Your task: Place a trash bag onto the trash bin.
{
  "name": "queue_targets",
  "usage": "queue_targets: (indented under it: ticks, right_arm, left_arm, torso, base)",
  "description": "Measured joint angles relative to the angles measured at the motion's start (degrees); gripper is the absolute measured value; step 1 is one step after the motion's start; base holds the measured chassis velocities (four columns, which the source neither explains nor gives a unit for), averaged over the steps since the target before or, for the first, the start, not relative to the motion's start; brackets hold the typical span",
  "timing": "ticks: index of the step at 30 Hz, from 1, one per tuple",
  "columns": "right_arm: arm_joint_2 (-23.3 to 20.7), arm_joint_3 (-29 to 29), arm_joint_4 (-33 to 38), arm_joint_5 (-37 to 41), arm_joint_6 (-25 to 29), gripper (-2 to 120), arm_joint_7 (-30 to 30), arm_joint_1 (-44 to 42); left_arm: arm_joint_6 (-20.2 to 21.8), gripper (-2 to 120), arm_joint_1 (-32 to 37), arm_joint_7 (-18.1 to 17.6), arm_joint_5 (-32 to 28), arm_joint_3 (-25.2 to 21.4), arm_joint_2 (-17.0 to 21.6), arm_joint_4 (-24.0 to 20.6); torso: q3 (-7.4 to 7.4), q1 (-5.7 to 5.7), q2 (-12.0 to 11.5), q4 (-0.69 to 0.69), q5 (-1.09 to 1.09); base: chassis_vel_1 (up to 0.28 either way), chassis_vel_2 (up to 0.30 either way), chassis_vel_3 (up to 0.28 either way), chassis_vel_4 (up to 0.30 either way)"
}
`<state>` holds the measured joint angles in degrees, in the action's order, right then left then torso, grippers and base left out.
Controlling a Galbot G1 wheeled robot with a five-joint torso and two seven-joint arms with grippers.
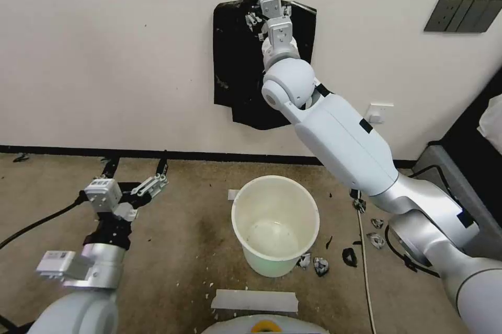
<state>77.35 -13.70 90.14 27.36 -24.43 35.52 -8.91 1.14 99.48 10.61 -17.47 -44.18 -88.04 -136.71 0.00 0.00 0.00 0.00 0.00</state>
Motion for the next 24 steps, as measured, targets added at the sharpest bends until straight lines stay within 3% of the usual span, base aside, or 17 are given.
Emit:
queue_targets:
  ticks: [12,24]
  right_arm:
    - [-0.2,-0.2,0.3,-0.2,-0.2,45,-0.1,0.0]
    - [-0.5,-0.2,1.9,-0.7,-0.8,45,0.0,-0.7]
  left_arm:
    - [-0.1,100,0.1,0.0,0.3,0.3,-0.1,0.2]
    - [-0.2,100,0.1,0.0,0.3,0.3,-0.1,0.2]
  torso:
    - [0.0,0.0,0.0,0.0,0.0]
    - [0.0,0.0,0.0,0.0,0.0]
  base:
    - [0.0,0.0,0.0,0.0]
    - [0.0,0.0,0.0,0.0]
